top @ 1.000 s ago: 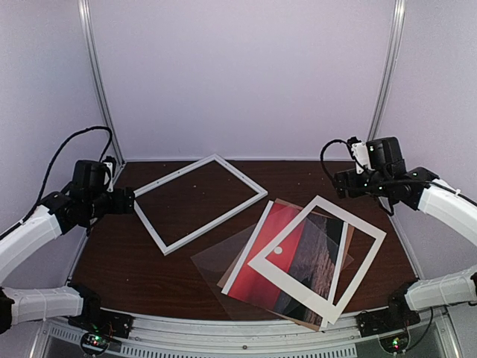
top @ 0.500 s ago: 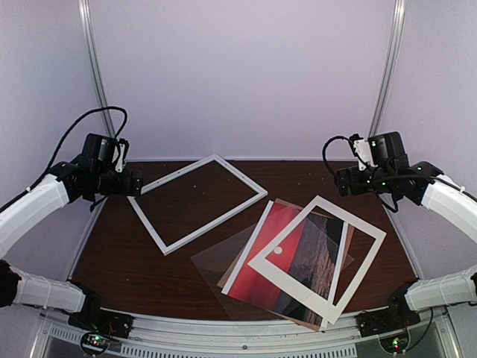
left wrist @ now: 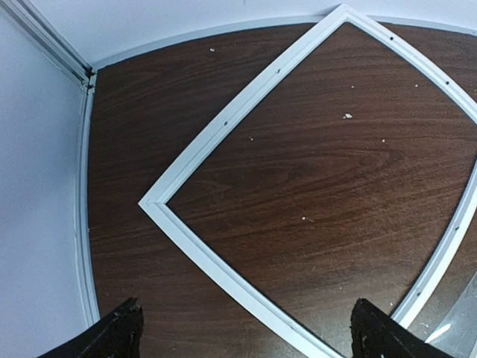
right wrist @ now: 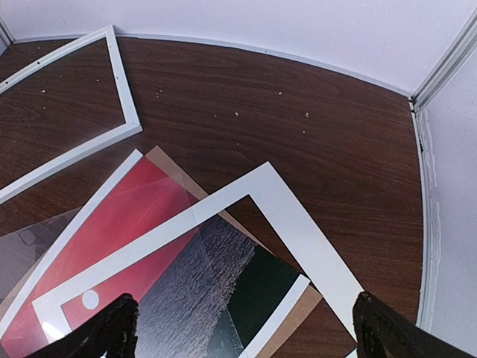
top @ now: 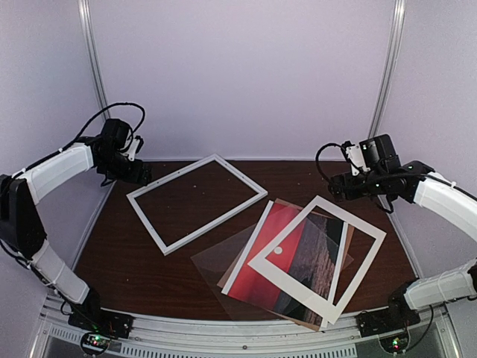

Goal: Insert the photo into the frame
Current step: Move the frame body to the center of the board.

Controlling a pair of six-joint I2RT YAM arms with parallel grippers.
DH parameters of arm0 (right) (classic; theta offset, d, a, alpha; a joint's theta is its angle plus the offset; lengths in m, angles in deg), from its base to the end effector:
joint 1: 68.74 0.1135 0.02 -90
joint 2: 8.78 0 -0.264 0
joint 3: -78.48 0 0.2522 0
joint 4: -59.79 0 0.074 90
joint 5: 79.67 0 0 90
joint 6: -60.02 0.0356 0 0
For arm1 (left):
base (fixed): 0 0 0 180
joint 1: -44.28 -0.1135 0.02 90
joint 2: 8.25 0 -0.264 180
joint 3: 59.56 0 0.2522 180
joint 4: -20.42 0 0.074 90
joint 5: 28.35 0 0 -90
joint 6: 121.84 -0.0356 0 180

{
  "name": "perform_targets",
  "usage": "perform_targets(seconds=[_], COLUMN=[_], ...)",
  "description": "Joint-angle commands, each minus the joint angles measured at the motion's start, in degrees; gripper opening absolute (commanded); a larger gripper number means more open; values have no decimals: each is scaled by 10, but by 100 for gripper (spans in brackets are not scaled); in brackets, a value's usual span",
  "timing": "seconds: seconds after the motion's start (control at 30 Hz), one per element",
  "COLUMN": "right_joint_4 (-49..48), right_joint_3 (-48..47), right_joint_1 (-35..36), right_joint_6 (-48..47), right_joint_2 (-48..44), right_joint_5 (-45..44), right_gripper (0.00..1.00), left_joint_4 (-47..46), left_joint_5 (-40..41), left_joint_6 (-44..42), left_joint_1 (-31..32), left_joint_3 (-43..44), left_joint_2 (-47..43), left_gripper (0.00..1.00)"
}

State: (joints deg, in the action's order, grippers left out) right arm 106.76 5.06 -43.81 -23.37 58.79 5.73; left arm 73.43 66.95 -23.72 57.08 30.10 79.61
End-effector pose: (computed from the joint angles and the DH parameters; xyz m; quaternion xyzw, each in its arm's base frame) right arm 0.2303 0.1039 0.3112 -0.1284 0.9007 0.0772 0.4078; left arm 0.3233 -0.0701 0.2999 0.0231 0.9421 -0.0173 0.3341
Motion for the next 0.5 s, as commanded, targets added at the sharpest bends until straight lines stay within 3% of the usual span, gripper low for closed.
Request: perform_targets(seconds=[0.0, 0.47], right_joint_4=[5, -8], right_joint_3=[-7, -11], right_joint_1=[5, 6], right_joint_6=[9, 17], right_joint_2=[8, 52], right_joint_5=[12, 32], right_gripper=[100, 100], left_joint_4=[3, 5], left_joint_5=[-51, -74], left_joint_6=[-47, -166], left_joint_1=[-32, -91], left_joint_3=[52, 233], left_joint_2=[83, 329], left_gripper=[98, 97])
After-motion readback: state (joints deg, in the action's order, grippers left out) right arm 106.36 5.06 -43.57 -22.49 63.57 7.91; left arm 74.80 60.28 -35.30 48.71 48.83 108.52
